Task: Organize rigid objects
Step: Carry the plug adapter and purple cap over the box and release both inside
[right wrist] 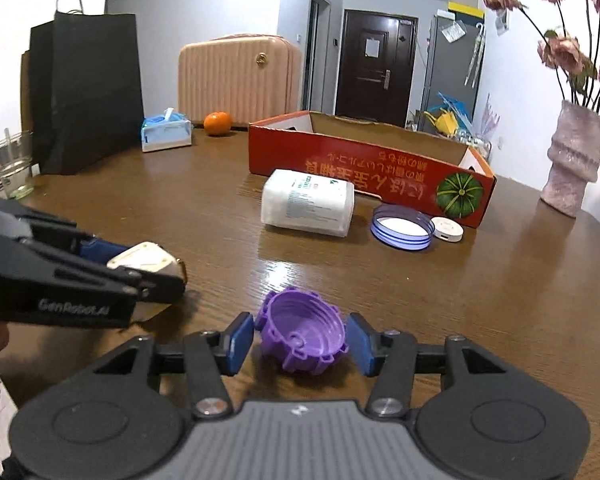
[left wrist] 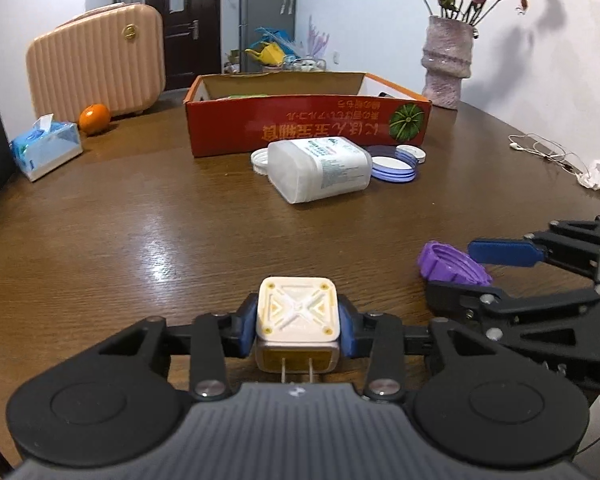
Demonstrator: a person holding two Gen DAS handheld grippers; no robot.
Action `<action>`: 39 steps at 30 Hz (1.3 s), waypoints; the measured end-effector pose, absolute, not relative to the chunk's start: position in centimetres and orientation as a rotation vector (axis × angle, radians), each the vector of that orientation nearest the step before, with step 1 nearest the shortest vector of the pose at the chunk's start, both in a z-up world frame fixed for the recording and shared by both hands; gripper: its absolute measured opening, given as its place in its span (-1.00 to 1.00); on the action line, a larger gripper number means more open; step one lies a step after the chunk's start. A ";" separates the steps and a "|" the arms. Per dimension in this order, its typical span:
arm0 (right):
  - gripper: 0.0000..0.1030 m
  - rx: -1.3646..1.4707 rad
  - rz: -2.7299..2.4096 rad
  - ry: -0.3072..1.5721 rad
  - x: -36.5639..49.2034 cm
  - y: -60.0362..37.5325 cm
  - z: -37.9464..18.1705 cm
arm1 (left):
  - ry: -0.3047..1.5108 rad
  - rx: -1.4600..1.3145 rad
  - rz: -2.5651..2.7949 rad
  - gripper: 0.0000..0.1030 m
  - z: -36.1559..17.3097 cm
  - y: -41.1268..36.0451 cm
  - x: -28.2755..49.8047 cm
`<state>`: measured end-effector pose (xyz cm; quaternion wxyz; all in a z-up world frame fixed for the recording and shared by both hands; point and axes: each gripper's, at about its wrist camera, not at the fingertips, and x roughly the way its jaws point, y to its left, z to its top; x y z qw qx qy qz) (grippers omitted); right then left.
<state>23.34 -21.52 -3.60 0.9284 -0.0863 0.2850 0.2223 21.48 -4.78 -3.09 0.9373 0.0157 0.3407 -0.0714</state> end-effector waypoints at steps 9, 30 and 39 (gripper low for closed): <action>0.09 -0.139 0.437 0.606 26.0 -22.1 -3.6 | 0.653 0.036 -0.193 -0.24 -2.0 -4.4 23.6; 0.04 -0.137 0.394 0.567 47.5 -24.8 4.2 | 0.545 0.050 -0.296 -0.25 8.1 -4.7 45.6; 0.03 -0.378 0.259 0.795 63.3 -21.1 0.3 | 0.868 0.018 -0.181 -0.23 1.6 -8.2 66.5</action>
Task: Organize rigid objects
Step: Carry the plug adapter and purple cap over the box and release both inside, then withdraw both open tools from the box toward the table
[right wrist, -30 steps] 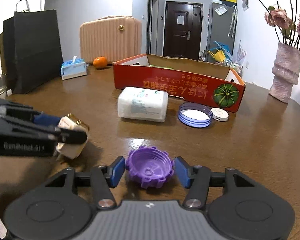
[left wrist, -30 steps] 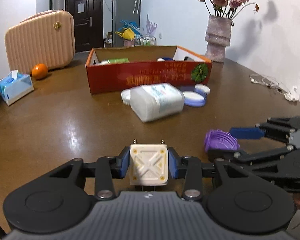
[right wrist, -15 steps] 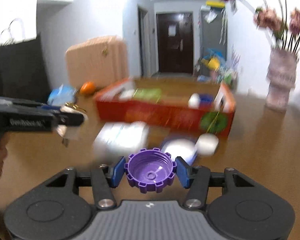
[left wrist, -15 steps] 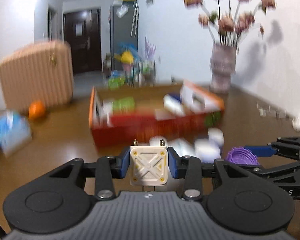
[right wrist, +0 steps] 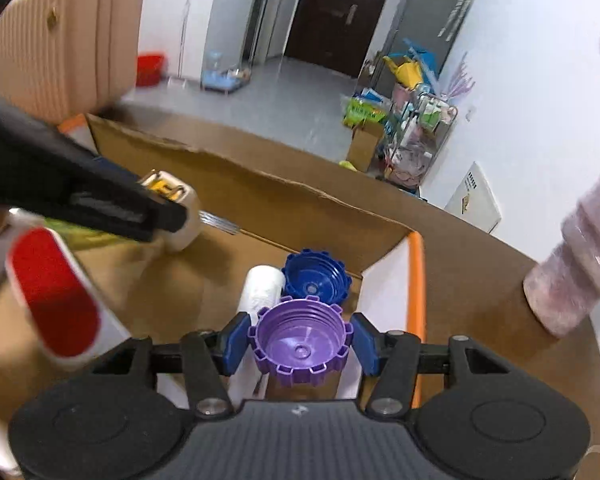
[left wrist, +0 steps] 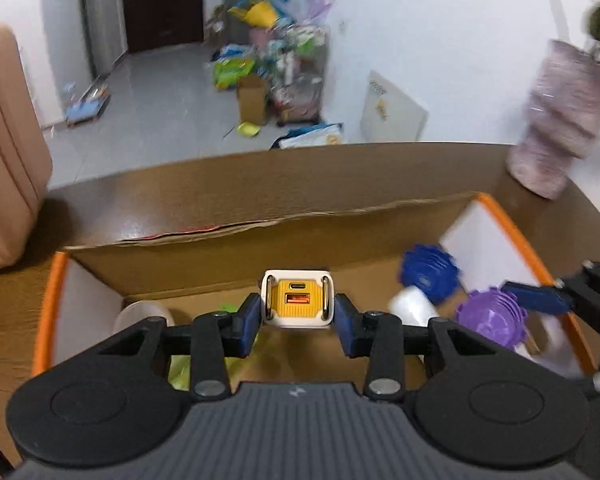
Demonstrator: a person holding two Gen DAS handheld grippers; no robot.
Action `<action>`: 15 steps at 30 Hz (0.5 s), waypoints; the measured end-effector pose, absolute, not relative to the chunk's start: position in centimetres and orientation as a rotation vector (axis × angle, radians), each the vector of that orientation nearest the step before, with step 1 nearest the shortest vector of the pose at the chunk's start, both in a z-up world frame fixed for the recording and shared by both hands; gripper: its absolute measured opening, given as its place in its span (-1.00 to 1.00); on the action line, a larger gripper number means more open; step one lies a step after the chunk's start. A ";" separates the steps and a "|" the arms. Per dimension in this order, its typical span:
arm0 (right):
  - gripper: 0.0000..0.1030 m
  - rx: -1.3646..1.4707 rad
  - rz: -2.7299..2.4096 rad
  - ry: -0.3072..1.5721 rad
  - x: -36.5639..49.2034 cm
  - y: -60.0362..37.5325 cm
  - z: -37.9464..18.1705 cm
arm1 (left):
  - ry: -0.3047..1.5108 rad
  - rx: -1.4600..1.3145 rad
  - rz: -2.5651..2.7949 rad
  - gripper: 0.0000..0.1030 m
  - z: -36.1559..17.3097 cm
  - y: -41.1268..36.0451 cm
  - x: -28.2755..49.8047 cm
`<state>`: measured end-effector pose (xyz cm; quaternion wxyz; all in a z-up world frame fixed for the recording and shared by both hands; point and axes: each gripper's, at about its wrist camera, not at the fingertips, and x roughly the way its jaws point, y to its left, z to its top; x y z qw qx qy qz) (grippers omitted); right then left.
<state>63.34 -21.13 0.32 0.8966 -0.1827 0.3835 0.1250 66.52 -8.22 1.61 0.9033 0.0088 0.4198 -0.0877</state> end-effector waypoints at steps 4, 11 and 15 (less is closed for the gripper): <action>0.22 -0.347 0.227 0.757 64.9 -21.3 1.2 | 0.874 -0.036 -0.184 -0.07 0.4 -7.0 68.4; 0.22 -0.181 0.213 0.724 64.6 -24.7 4.5 | 0.823 0.000 -0.183 -0.02 2.7 -5.6 66.2; 0.23 -0.210 0.217 0.718 62.4 -25.0 6.8 | 0.804 0.046 -0.163 0.05 5.3 -5.5 63.8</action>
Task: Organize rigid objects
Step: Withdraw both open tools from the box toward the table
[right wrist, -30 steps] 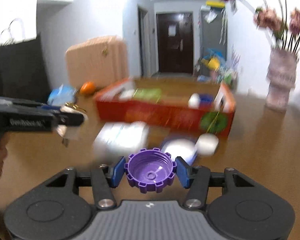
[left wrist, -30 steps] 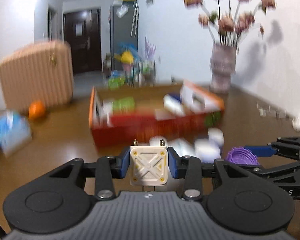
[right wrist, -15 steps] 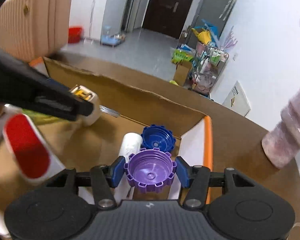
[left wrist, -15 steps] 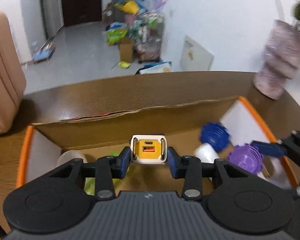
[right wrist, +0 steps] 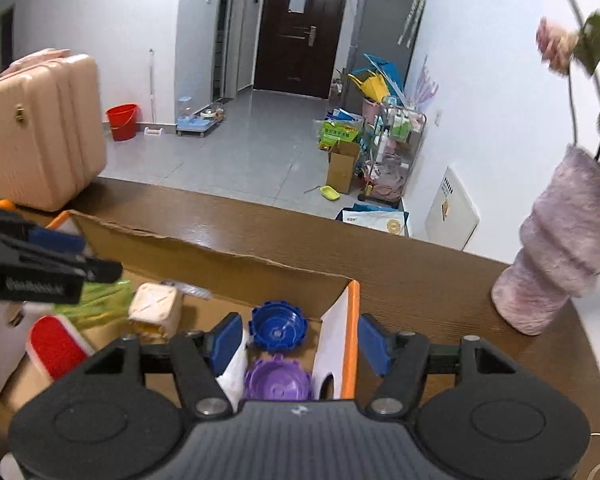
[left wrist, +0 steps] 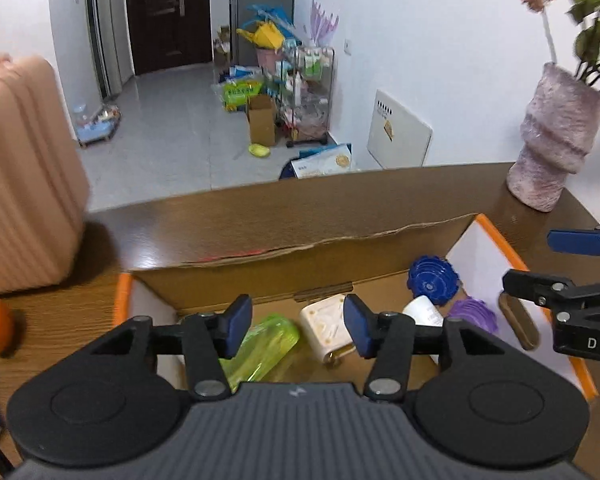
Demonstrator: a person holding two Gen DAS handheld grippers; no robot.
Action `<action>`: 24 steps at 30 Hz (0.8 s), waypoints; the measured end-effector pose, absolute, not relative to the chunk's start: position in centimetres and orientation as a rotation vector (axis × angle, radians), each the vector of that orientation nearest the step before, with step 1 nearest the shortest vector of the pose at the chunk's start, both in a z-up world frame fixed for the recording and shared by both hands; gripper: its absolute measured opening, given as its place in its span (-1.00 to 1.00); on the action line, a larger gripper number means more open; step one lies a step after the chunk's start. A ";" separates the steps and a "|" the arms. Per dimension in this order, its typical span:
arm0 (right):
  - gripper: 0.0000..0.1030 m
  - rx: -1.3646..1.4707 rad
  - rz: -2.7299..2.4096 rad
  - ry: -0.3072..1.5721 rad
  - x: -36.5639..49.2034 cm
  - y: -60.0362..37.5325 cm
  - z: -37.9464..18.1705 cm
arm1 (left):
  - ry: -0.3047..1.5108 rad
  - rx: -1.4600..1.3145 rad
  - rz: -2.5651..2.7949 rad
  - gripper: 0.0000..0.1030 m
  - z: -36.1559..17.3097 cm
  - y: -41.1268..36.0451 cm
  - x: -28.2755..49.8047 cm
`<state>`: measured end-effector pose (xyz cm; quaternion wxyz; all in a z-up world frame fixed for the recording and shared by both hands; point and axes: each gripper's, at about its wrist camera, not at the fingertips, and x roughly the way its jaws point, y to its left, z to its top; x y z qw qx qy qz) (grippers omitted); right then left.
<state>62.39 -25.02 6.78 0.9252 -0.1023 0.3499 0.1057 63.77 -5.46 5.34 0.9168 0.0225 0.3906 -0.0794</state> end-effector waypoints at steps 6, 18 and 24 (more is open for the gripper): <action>0.30 -0.228 0.267 0.658 54.7 -25.7 11.0 | 0.703 0.074 -0.153 0.22 10.7 -4.1 56.2; 0.55 -0.050 0.328 0.407 33.2 -27.8 10.6 | 0.361 0.049 -0.066 0.72 11.4 -2.2 30.5; 0.62 -0.059 0.337 0.336 24.1 -26.1 6.3 | 0.361 0.029 -0.060 0.76 7.0 -3.6 22.1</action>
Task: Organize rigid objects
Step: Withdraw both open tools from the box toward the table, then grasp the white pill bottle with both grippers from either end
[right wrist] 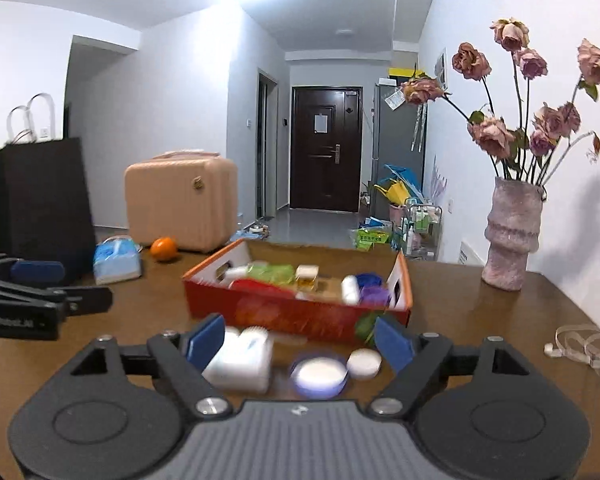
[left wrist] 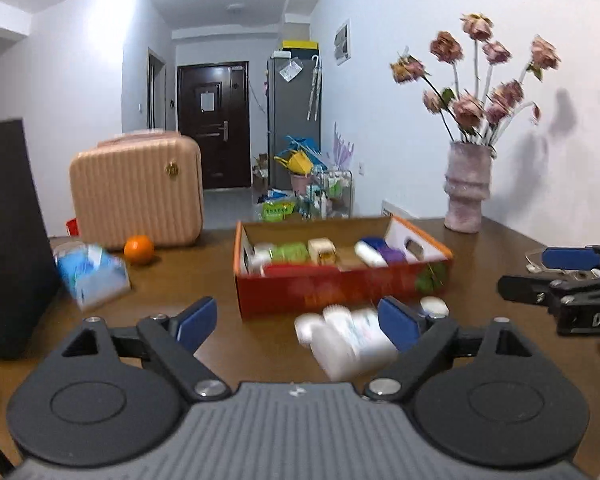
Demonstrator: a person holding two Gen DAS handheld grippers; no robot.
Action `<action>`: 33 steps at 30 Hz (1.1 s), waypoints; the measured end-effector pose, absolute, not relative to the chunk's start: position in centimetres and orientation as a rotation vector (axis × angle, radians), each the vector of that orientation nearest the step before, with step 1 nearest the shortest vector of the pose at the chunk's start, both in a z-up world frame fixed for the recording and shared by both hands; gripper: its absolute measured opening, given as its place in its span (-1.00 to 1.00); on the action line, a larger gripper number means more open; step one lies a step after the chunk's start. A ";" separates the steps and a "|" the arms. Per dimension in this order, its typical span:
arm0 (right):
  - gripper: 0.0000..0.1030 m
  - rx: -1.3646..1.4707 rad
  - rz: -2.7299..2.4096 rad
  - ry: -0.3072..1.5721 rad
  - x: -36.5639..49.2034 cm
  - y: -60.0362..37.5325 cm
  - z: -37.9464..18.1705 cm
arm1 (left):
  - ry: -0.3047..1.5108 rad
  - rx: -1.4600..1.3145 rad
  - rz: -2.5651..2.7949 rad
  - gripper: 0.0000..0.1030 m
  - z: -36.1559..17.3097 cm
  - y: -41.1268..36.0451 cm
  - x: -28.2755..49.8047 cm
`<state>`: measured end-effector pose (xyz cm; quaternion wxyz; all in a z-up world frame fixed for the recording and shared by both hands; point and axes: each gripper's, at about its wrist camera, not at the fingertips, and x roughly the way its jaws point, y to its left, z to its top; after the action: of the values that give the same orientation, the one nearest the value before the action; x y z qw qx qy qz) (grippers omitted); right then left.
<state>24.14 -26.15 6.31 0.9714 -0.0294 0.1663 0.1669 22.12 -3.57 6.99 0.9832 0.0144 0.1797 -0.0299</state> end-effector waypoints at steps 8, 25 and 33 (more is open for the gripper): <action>0.68 -0.020 0.376 0.418 18.2 -26.6 1.0 | 0.477 0.030 -0.179 0.85 2.2 -3.9 15.8; 0.11 0.028 0.332 0.484 25.5 -26.3 -0.1 | 0.524 -0.053 -0.180 0.38 1.4 -3.9 23.3; -0.16 0.193 0.408 0.574 34.5 -24.8 -0.7 | 0.620 -0.171 -0.253 0.01 0.1 -3.2 32.3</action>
<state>34.45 -24.77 -0.69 0.9341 0.0946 0.2806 0.1993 32.31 -3.22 0.09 0.9409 -0.0839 0.3037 -0.1239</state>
